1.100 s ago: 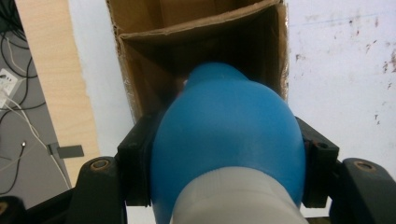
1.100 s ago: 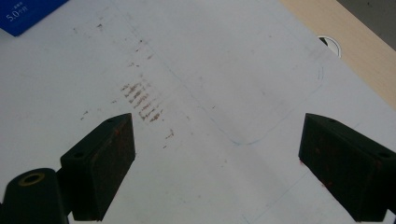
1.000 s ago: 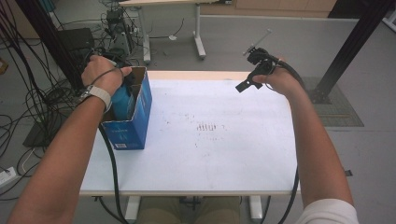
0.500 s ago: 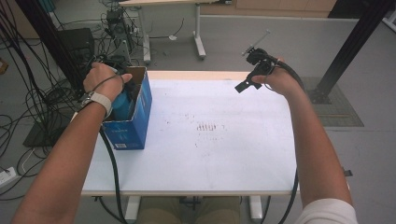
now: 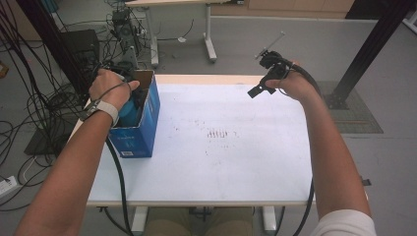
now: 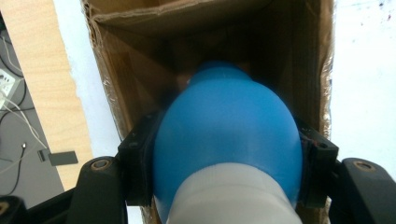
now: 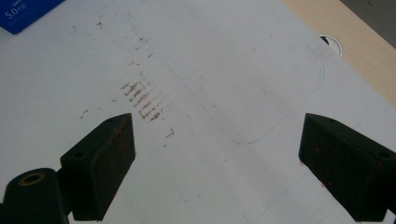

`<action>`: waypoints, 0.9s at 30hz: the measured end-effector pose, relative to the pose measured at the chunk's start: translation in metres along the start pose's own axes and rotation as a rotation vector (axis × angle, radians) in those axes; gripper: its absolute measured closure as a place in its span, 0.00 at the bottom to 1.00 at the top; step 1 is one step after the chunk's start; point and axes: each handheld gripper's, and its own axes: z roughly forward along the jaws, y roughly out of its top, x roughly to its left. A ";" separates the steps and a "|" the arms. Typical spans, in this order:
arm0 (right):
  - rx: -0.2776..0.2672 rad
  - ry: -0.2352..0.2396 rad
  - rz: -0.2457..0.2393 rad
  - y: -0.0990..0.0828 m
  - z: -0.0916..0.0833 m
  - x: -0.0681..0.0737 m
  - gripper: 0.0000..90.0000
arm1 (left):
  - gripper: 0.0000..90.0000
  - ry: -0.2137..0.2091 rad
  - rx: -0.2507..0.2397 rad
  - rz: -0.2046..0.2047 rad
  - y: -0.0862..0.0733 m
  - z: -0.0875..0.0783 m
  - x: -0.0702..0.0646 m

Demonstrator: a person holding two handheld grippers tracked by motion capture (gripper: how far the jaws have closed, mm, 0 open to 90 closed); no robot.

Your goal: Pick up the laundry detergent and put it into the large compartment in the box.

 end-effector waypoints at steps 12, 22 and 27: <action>0.000 -0.001 -0.001 0.000 0.000 0.000 0.12 | 0.42 0.005 0.006 0.009 0.002 0.009 -0.002; 0.000 -0.001 -0.002 0.000 0.000 0.000 0.12 | 0.42 0.001 0.005 0.013 0.001 0.017 0.000; 0.004 -0.001 -0.001 0.001 0.001 0.000 0.12 | 0.42 -0.002 0.002 0.011 0.001 0.021 0.000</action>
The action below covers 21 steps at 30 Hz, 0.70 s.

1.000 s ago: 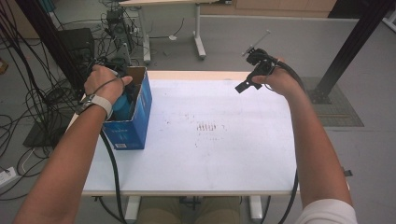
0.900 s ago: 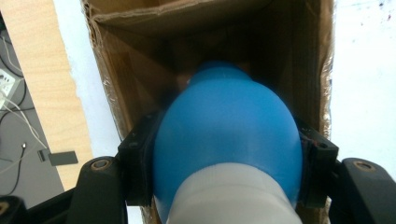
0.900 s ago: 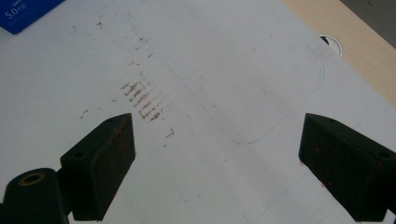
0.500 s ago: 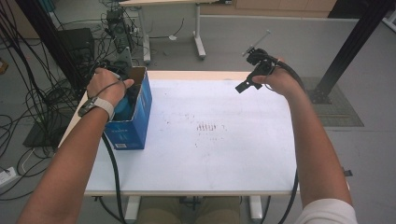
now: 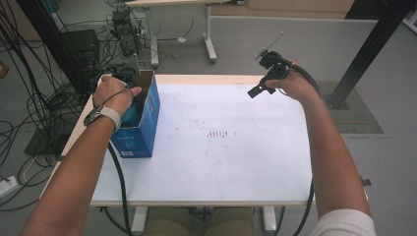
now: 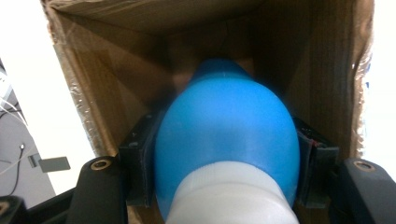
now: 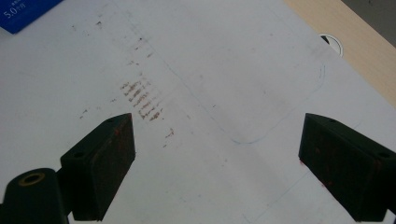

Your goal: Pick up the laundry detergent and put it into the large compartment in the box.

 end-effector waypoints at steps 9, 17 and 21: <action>0.001 0.000 -0.002 0.000 0.000 0.000 0.12 | 0.42 0.001 -0.004 0.003 0.000 0.001 0.000; 0.001 0.000 0.000 -0.001 -0.001 0.000 0.12 | 0.42 0.001 0.000 0.004 0.001 0.001 0.000; 0.001 0.000 0.001 -0.001 0.000 0.000 0.12 | 0.42 0.000 -0.004 0.002 0.000 0.001 0.000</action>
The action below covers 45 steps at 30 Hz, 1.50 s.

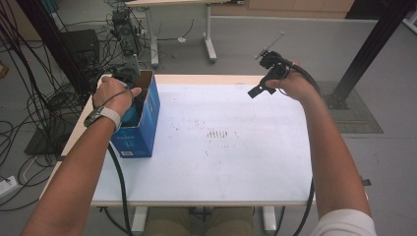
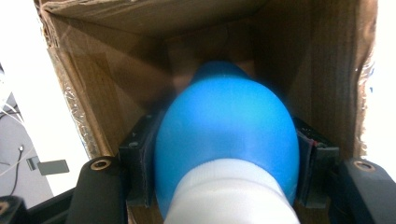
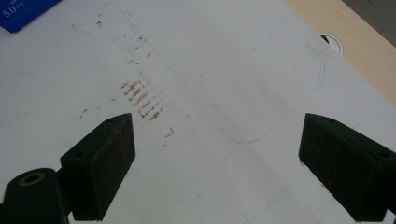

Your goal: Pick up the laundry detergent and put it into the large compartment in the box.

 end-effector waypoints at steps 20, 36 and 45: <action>-0.007 -0.001 0.008 -0.005 -0.001 -0.002 0.12 | 0.41 -0.001 0.001 -0.001 0.001 0.000 0.000; -0.012 -0.003 0.006 -0.006 -0.003 -0.001 0.13 | 0.41 -0.003 -0.002 -0.002 -0.001 0.000 0.001; -0.014 -0.005 0.007 -0.007 -0.004 -0.001 0.13 | 0.41 -0.004 -0.003 -0.006 -0.001 0.000 0.001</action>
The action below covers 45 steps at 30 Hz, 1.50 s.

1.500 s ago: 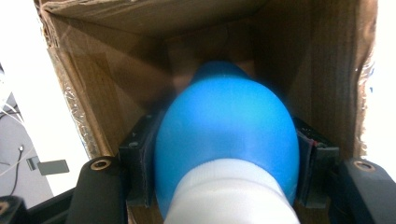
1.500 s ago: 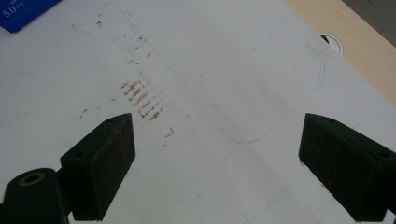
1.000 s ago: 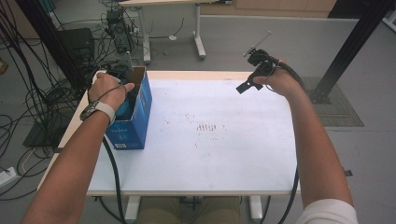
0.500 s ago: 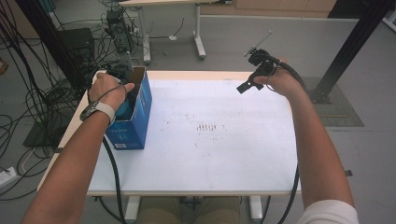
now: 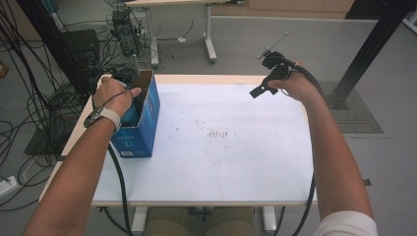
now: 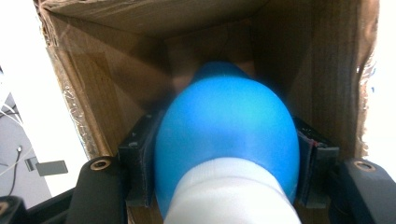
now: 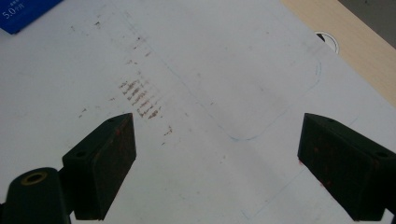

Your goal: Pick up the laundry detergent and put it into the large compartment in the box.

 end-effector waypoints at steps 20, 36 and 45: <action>0.000 -0.003 0.002 -0.001 -0.001 0.000 0.13 | 0.41 0.002 -0.002 0.003 0.000 0.000 -0.001; -0.002 -0.003 0.008 -0.003 -0.003 -0.001 0.13 | 0.41 0.006 -0.001 0.000 0.000 0.000 -0.002; 0.003 -0.001 0.004 0.000 0.000 0.000 0.13 | 0.41 0.003 -0.004 0.000 0.000 0.000 -0.001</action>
